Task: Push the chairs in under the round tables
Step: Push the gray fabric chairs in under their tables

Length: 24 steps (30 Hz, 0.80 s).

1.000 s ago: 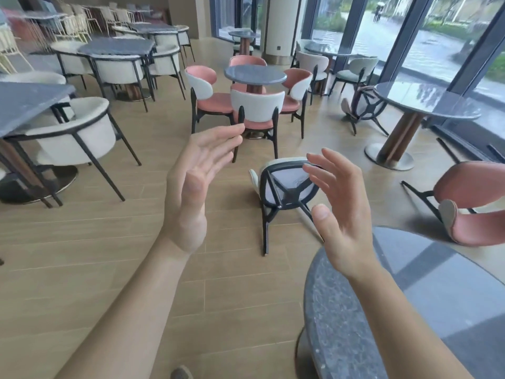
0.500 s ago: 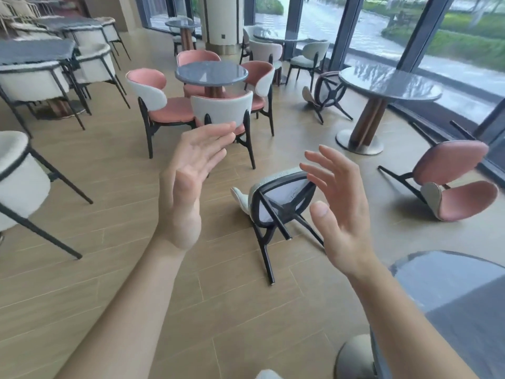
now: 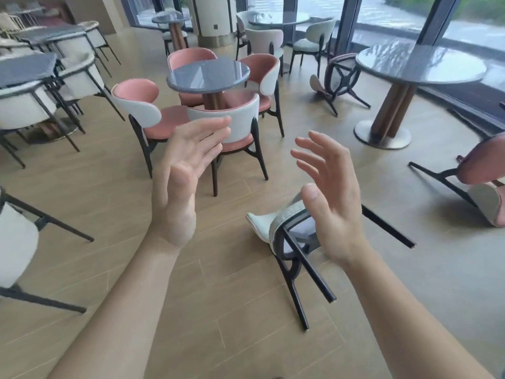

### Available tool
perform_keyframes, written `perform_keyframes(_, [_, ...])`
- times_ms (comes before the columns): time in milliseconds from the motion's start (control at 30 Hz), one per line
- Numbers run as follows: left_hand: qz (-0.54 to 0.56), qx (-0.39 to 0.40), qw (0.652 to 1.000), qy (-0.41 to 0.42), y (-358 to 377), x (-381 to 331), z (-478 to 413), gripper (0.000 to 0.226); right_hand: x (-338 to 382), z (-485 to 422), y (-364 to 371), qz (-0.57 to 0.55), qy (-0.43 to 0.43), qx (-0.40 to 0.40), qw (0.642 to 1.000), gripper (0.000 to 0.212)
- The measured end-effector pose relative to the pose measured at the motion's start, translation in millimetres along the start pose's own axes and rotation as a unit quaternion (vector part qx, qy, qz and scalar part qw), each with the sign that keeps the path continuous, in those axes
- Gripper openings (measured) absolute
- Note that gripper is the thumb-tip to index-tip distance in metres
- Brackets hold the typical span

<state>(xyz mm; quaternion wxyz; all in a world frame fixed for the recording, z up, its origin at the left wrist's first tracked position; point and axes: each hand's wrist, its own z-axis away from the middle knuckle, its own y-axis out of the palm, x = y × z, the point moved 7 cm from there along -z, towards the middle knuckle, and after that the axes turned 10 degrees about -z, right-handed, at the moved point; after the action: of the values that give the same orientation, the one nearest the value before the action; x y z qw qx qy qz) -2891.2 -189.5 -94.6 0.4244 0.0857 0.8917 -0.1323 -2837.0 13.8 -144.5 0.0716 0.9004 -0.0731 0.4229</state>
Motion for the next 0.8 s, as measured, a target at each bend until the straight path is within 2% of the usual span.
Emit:
perform_keyframes(333, [0.029, 0.019, 0.999, 0.017, -59, 155, -144, 0.085, -136, -143, 45, 0.021, 0.010, -0.037, 0.999, 0.090])
perform_keyframes(500, [0.089, 0.054, 0.994, 0.027, -97, 224, -241, 0.072, -191, -215, 77, 0.063, 0.010, -0.085, 0.994, 0.090])
perform_keyframes(567, [0.109, 0.074, 0.991, 0.029, -108, 246, -281, 0.070, -209, -242, 85, 0.073, 0.001, -0.111, 0.991, 0.089])
perform_keyframes(633, [0.122, 0.098, 0.987, 0.033, -109, 268, -317, 0.078, -223, -265, 88, 0.091, -0.005, -0.133, 0.987, 0.088])
perform_keyframes(800, [0.159, 0.190, 0.967, 0.054, -75, 318, -385, 0.080, -257, -299, 73, 0.130, -0.015, -0.206, 0.970, 0.084])
